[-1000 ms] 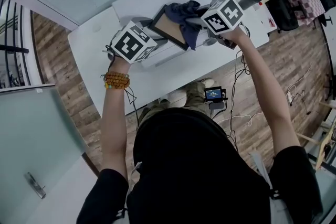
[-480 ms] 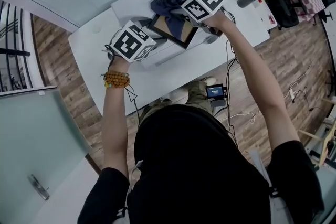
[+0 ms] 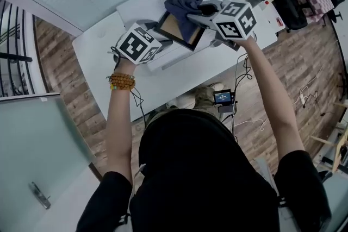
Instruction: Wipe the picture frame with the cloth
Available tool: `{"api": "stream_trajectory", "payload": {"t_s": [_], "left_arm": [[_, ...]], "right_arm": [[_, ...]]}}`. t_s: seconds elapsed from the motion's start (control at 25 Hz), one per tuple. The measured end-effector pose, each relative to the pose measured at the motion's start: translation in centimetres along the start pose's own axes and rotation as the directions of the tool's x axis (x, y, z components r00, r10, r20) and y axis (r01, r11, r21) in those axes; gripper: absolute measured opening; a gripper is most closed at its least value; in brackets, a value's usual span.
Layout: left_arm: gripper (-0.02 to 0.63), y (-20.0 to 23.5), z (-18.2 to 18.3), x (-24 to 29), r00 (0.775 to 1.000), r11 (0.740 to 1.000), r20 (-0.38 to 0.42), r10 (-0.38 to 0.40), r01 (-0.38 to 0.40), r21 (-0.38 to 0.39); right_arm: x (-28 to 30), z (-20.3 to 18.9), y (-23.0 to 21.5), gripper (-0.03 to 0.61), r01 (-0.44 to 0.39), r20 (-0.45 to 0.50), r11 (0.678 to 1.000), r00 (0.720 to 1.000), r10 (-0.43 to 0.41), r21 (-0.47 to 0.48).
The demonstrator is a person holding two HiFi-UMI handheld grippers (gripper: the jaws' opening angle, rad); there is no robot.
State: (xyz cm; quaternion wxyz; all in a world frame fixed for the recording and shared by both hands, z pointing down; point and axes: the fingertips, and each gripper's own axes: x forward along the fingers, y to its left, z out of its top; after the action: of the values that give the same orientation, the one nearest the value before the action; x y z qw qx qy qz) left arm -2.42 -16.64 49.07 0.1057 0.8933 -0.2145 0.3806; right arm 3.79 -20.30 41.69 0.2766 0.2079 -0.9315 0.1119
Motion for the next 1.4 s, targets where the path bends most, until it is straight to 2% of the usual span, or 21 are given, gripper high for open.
{"api": "stream_trajectory", "payload": {"t_s": [0.08, 0.16, 0.28, 0.36, 0.48, 0.64, 0.92, 1.04, 1.16, 1.32, 1.4], "left_arm": [[0.353, 0.1, 0.1, 0.0, 1.000, 1.000, 0.002, 0.002, -0.002, 0.004], [0.353, 0.1, 0.1, 0.0, 1.000, 1.000, 0.000, 0.002, -0.002, 0.003], [0.353, 0.2, 0.1, 0.0, 1.000, 1.000, -0.002, -0.002, 0.002, 0.001], [0.353, 0.3, 0.0, -0.1, 1.000, 1.000, -0.004, 0.001, -0.001, -0.001], [0.353, 0.2, -0.2, 0.0, 1.000, 1.000, -0.008, -0.002, 0.002, -0.005], [0.353, 0.2, -0.1, -0.1, 1.000, 1.000, -0.012, 0.007, -0.007, -0.008], [0.353, 0.4, -0.3, -0.1, 1.000, 1.000, -0.012, 0.004, -0.004, -0.011], [0.353, 0.6, -0.2, -0.3, 1.000, 1.000, 0.007, 0.016, -0.016, -0.001], [0.353, 0.4, -0.2, -0.7, 0.997, 0.999, 0.054, 0.046, -0.047, 0.020], [0.331, -0.7, -0.4, -3.0, 0.991, 0.997, 0.112, 0.077, -0.077, -0.003], [0.316, -1.1, 0.3, -5.3, 0.974, 0.992, 0.185, 0.128, -0.128, -0.012]], "right_arm": [[-1.9, -1.1, 3.1, 0.075, -0.054, -0.025, 0.998, 0.998, 0.054, -0.020], [-2.2, -3.0, 6.0, 0.077, -0.089, -0.105, 0.994, 0.991, 0.082, -0.066], [-0.5, -5.5, 7.5, 0.077, -0.081, -0.243, 0.987, 0.969, 0.045, -0.141], [1.0, -6.3, 7.4, 0.077, -0.084, -0.289, 0.988, 0.956, 0.043, -0.129], [1.7, -6.3, 7.2, 0.074, -0.112, -0.325, 0.992, 0.942, 0.086, -0.061], [2.1, -6.0, 7.3, 0.074, -0.159, -0.359, 0.987, 0.923, 0.137, -0.033], [3.2, -5.4, 7.4, 0.074, -0.158, -0.370, 0.987, 0.920, 0.133, -0.039], [3.2, -5.2, 7.4, 0.074, -0.140, -0.334, 0.989, 0.936, 0.115, -0.052], [2.6, -5.0, 7.3, 0.074, -0.139, -0.236, 0.990, 0.963, 0.129, -0.027], [-0.8, -2.7, 6.5, 0.075, -0.045, -0.011, 0.999, 0.999, 0.044, -0.010], [-3.0, -0.6, 6.4, 0.075, 0.001, 0.150, 1.000, 0.989, -0.001, -0.003]]}}
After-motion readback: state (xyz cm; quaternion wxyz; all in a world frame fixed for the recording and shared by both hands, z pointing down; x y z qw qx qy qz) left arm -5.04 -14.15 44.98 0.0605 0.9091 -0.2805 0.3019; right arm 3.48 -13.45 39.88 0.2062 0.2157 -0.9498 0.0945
